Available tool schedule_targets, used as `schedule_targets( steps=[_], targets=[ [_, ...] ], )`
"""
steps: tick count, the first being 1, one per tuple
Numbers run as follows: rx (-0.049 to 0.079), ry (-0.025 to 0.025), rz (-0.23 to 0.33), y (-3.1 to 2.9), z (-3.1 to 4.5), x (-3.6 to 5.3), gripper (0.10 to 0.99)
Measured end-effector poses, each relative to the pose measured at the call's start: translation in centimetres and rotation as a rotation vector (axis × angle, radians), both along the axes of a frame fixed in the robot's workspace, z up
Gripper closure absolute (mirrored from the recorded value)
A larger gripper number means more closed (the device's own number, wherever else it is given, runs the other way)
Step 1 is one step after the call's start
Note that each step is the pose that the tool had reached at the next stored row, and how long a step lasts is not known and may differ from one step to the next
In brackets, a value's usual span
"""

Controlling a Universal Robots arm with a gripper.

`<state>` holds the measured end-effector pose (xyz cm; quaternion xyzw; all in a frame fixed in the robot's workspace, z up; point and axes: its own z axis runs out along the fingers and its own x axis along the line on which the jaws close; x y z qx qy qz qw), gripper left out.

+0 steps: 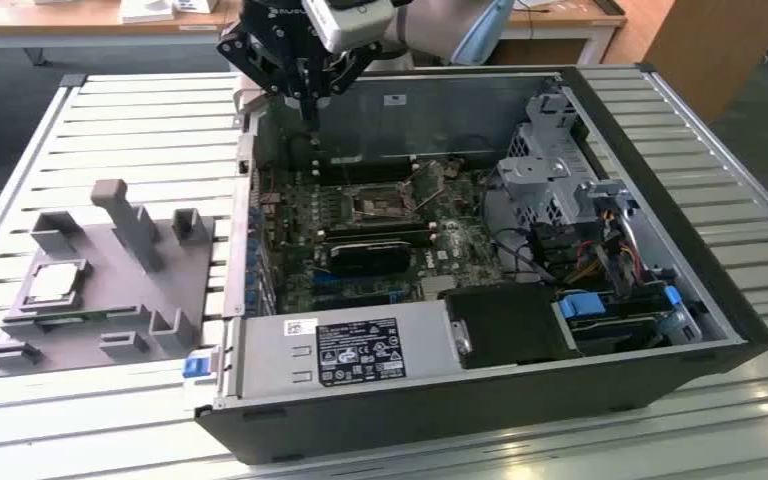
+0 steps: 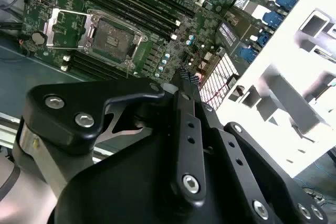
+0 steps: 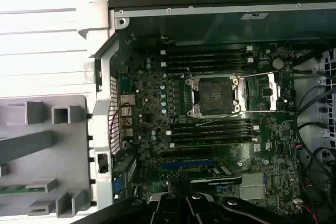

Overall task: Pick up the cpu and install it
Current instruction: 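Reach for the cpu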

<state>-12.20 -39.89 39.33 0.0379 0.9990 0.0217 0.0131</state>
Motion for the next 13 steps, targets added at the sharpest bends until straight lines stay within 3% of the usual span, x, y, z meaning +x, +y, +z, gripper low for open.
schedule_targets(
  steps=[13],
  targets=[
    [0.0, 0.0, 0.0, 0.0, 0.0, -0.23, 0.98]
  ],
)
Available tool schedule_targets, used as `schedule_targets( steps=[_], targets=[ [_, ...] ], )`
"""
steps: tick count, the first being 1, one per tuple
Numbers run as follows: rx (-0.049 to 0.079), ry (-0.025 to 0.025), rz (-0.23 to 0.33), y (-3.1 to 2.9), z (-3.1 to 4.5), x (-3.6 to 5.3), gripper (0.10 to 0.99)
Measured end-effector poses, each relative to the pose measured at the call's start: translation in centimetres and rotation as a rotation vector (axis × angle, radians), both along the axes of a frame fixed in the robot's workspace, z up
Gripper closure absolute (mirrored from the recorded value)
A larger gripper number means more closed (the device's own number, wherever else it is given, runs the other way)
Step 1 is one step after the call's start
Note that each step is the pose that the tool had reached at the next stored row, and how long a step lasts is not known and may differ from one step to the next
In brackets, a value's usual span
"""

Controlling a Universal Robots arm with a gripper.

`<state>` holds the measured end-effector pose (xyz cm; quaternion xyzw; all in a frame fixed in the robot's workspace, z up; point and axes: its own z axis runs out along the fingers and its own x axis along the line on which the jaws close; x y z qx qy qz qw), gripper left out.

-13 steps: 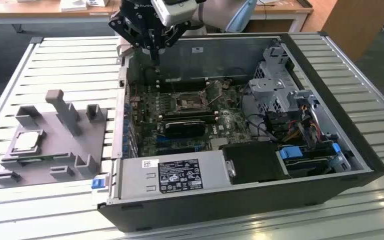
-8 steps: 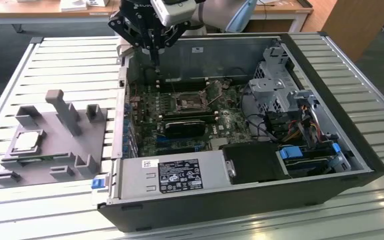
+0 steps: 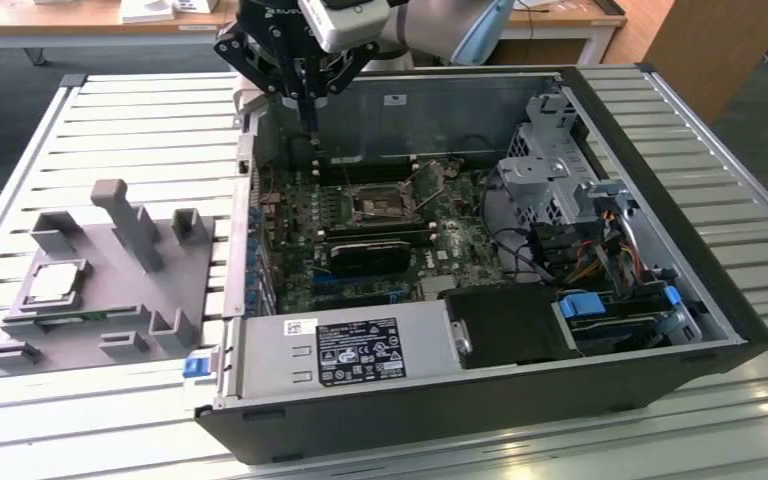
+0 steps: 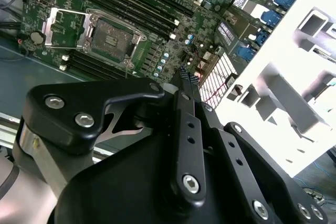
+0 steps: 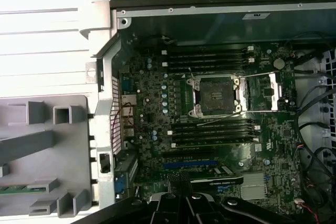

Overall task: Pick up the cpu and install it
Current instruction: 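Reach for the cpu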

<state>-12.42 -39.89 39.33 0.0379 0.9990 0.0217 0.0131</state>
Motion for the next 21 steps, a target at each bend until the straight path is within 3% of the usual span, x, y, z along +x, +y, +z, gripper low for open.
schedule_targets(
  steps=[21],
  targets=[
    [0.0, 0.0, 0.0, 0.0, 0.0, -0.43, 0.98]
  ],
)
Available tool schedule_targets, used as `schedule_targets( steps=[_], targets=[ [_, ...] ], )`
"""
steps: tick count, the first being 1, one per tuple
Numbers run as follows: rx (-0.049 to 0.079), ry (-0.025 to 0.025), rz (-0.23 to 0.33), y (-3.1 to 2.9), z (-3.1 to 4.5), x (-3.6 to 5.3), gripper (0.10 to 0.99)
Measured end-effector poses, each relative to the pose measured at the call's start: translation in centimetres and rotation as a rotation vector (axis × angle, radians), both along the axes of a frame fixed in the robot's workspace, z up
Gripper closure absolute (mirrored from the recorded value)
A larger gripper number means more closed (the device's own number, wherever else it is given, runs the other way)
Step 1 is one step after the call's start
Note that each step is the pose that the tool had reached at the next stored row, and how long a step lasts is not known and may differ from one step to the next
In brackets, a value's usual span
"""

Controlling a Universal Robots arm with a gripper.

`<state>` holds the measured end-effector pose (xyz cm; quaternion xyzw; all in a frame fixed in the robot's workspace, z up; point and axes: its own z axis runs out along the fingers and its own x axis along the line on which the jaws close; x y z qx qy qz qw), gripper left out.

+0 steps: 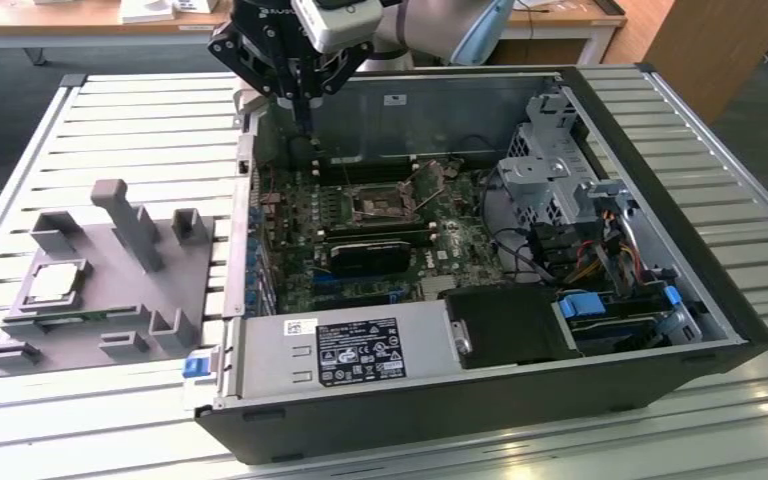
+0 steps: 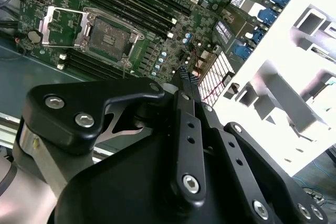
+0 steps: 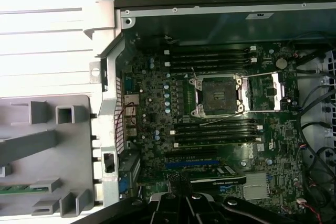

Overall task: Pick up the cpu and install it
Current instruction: 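Reach for the cpu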

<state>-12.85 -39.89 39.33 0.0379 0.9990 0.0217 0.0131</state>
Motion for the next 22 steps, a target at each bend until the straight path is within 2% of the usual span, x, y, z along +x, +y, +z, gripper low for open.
schedule_targets(
  steps=[22],
  targets=[
    [0.0, 0.0, 0.0, 0.0, 0.0, -0.74, 0.98]
  ],
)
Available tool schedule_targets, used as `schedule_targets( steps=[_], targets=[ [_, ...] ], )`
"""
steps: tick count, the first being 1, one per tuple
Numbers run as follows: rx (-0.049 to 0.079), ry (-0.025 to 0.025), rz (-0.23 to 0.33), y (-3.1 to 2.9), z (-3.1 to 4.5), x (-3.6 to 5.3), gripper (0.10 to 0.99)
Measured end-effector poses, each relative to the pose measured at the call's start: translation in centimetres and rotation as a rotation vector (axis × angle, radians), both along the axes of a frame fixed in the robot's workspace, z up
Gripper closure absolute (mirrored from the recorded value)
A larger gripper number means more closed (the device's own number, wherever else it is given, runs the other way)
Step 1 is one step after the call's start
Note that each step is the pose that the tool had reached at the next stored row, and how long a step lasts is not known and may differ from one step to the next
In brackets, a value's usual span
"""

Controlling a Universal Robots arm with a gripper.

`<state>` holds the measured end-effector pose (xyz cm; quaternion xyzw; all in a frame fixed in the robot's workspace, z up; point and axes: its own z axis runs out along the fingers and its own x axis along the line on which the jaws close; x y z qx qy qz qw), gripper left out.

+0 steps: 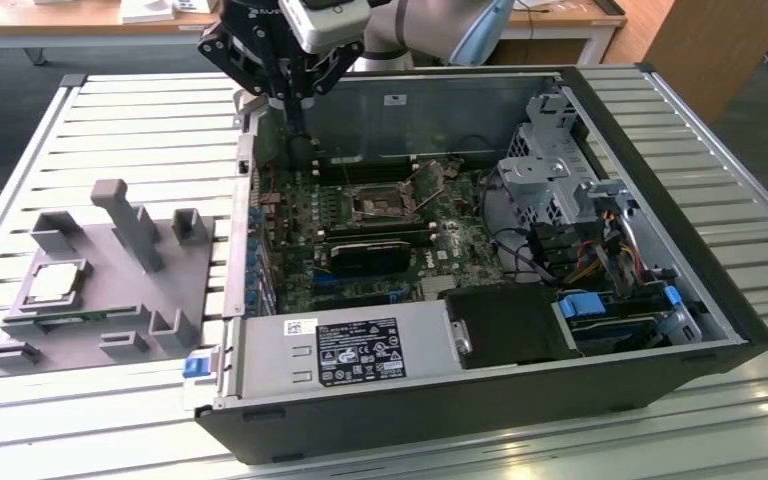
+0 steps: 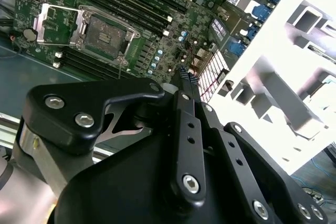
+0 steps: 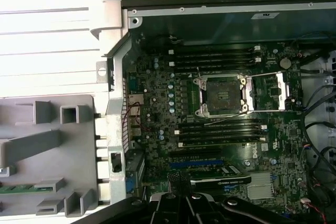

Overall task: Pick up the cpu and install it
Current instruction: 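Reach for the cpu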

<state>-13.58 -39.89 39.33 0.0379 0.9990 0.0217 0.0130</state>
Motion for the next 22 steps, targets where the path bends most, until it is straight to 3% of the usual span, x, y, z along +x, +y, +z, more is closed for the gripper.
schedule_targets(
  steps=[22],
  targets=[
    [0.0, 0.0, 0.0, 0.0, 0.0, -0.61, 0.98]
  ],
)
